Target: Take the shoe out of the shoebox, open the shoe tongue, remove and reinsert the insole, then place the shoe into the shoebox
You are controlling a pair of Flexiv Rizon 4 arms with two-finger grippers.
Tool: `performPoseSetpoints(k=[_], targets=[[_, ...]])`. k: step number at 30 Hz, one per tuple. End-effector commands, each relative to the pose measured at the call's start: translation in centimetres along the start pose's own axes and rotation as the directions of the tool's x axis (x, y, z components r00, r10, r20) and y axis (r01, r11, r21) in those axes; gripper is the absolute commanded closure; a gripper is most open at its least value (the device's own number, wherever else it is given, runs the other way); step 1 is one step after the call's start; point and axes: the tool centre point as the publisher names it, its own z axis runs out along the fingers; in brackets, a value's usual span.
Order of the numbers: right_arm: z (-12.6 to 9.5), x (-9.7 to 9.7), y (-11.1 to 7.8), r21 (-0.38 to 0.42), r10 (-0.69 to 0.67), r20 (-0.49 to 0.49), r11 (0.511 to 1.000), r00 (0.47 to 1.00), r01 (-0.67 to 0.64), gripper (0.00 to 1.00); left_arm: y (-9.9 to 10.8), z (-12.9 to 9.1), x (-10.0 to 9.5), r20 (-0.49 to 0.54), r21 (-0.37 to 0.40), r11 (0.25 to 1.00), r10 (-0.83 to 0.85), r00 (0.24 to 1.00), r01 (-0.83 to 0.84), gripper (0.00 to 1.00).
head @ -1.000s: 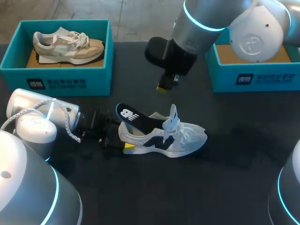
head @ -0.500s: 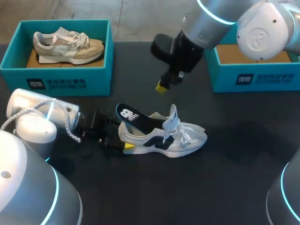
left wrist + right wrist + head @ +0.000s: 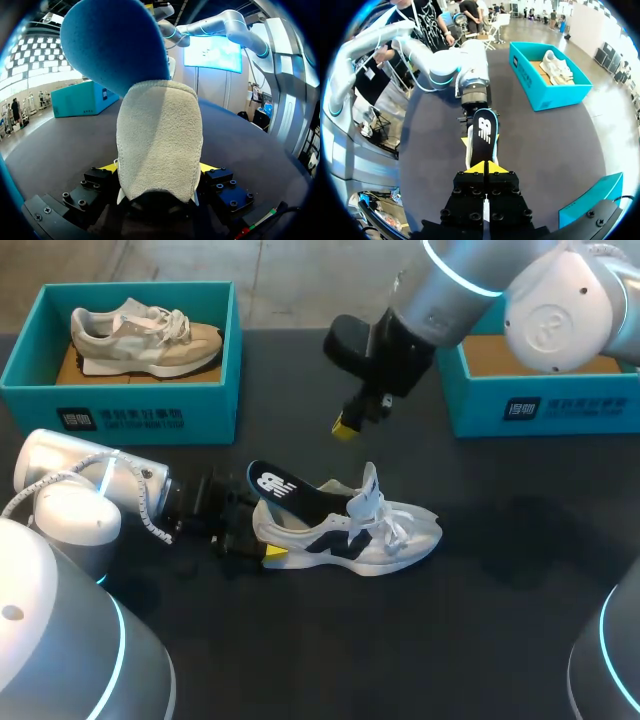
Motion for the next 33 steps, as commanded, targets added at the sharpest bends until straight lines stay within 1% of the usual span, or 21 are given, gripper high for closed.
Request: performPoseSetpoints(k=[1, 3, 4, 9, 19, 24, 29, 32, 33], targets=[[0.1, -0.1, 0.1, 0.001, 0.0, -0.001, 1.0, 1.0, 0.0, 1.0, 0.3, 0.0, 0.1, 0.001, -0.003, 1.0, 0.0, 1.0, 0.0, 1.0], [0.9, -0.2, 0.2, -0.02, 0.008, -0.002, 1.0, 1.0, -0.008, 1.0, 0.3, 0.0, 0.1, 0.001, -0.003, 1.0, 0.0, 1.0, 0.0, 1.0], [1.3, -0.3, 0.3, -0.018, 0.013, -0.011, 1.0, 1.0, -0.013, 1.0, 0.3, 0.0, 0.1, 0.001, -0.003, 1.0, 0.0, 1.0, 0.0, 1.0], [3.2, -0.7, 0.6, -0.059, 0.026, -0.046, 0.998, 0.999, -0.029, 1.0, 0.3, 0.0, 0.1, 0.001, -0.003, 1.0, 0.0, 1.0, 0.0, 1.0], [7.2, -1.5, 1.2, -0.128, 0.017, -0.165, 0.991, 0.986, -0.038, 1.0, 0.3, 0.0, 0.1, 0.001, -0.003, 1.0, 0.0, 1.0, 0.0, 1.0], [8.4, -1.5, 0.9, -0.145, 0.018, -0.197, 0.988, 0.98, -0.047, 1.0, 0.3, 0.0, 0.1, 0.001, -0.003, 1.0, 0.0, 1.0, 0.0, 1.0], [9.6, -1.7, 0.6, -0.147, 0.004, -0.257, 0.988, 0.966, -0.043, 1.0, 0.3, 0.0, 0.1, 0.001, -0.003, 1.0, 0.0, 1.0, 0.0, 1.0], [10.1, -1.8, 0.3, -0.145, 0.012, -0.282, 0.988, 0.959, -0.055, 0.9, 0.3, 0.0, 0.1, 0.001, -0.003, 1.0, 0.0, 1.0, 0.0, 1.0], [10.2, -1.8, 0.2, -0.146, 0.014, -0.285, 0.988, 0.959, -0.058, 0.88, 0.3, 0.0, 0.1, 0.001, -0.003, 1.0, 0.0, 1.0, 0.0, 1.0]])
